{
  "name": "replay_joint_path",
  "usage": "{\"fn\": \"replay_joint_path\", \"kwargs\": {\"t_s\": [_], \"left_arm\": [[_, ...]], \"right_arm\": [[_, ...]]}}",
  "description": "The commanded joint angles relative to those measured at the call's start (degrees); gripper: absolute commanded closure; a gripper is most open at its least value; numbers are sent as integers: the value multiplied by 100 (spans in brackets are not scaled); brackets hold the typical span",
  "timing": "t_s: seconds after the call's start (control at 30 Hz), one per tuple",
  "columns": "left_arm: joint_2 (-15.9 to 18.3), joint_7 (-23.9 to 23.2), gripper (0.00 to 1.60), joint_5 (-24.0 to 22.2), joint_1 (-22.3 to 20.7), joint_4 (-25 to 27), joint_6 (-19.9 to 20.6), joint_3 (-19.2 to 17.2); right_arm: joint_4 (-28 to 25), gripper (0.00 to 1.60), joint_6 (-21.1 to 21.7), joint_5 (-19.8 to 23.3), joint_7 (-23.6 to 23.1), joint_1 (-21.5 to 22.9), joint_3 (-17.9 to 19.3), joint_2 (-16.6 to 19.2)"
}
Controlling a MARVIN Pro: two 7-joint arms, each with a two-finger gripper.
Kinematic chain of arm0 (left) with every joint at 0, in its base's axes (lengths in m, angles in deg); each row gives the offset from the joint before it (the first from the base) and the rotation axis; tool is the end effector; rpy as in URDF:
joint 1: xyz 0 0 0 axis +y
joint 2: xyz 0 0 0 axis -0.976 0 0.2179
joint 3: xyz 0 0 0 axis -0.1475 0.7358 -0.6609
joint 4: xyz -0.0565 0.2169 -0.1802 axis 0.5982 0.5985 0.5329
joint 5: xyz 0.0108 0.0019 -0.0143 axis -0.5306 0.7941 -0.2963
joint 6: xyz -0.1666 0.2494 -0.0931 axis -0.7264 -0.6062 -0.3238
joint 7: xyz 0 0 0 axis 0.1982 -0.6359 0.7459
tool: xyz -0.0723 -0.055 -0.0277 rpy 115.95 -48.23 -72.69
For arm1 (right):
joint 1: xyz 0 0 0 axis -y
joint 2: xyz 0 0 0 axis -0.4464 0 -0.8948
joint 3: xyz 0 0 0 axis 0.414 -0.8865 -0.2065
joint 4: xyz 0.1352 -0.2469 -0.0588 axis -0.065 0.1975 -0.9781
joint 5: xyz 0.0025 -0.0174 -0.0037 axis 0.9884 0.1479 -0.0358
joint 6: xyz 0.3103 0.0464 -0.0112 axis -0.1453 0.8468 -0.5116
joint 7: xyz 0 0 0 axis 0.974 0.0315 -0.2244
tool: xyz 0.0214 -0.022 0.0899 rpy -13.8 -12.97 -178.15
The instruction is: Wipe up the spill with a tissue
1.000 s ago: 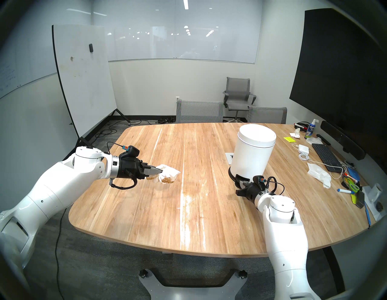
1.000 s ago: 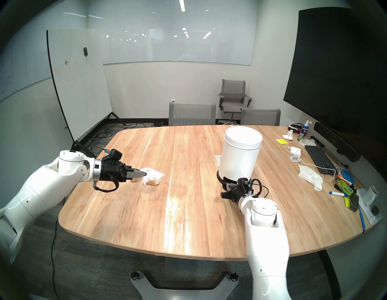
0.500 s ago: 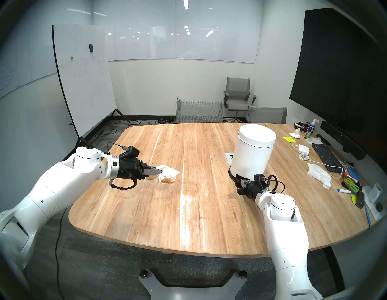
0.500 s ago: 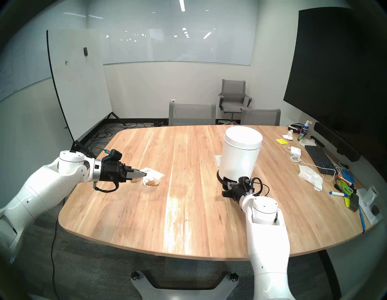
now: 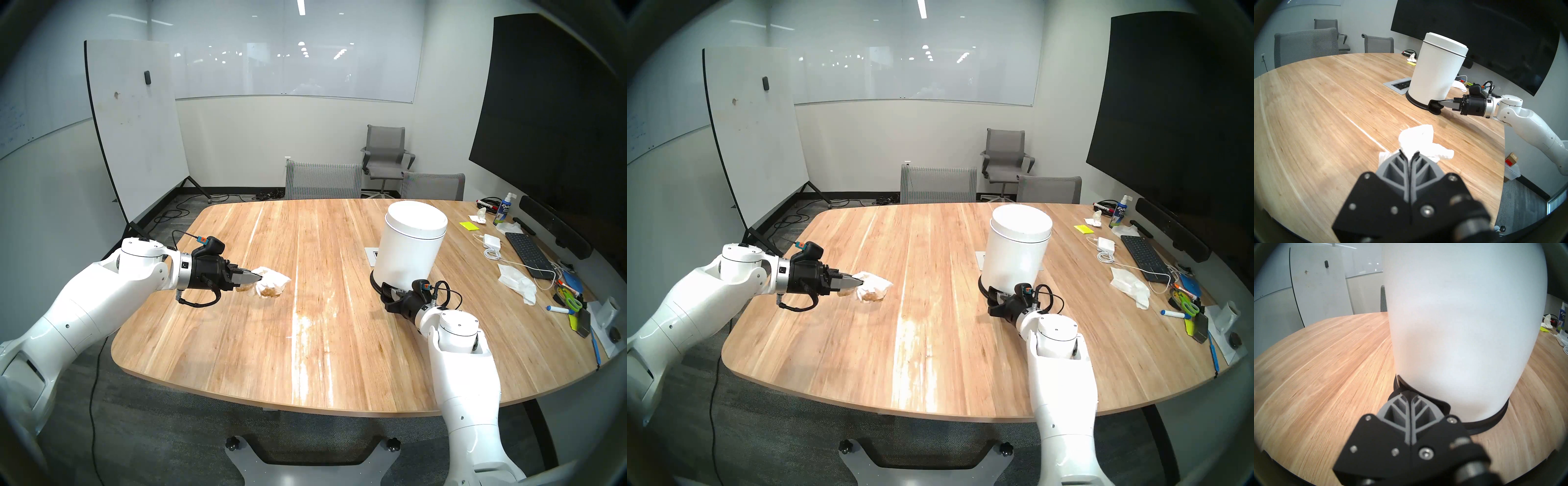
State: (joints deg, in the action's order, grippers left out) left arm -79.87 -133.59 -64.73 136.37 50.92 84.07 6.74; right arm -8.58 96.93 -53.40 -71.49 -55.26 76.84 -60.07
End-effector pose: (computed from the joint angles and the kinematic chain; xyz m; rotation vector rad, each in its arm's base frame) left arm 0.4553 0.0911 -0.2114 2.0469 -0.8446 1.0615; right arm 0.4523 -0.0629 -0.3287 -2.4456 -0.2255 -1.7020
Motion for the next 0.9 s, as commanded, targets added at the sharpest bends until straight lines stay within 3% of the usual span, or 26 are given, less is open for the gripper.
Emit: {"fn": "replay_joint_path", "kwargs": {"t_s": [0.0,0.87], "left_arm": [[14,-18,160,-58,-67,12,-21,-89],[13,-71,160,-85,-90,8,-18,-75]], "right_arm": [[53,160,73,7,-27,260,-44,15],[420,160,272,-28,24,222,-64,60]]}}
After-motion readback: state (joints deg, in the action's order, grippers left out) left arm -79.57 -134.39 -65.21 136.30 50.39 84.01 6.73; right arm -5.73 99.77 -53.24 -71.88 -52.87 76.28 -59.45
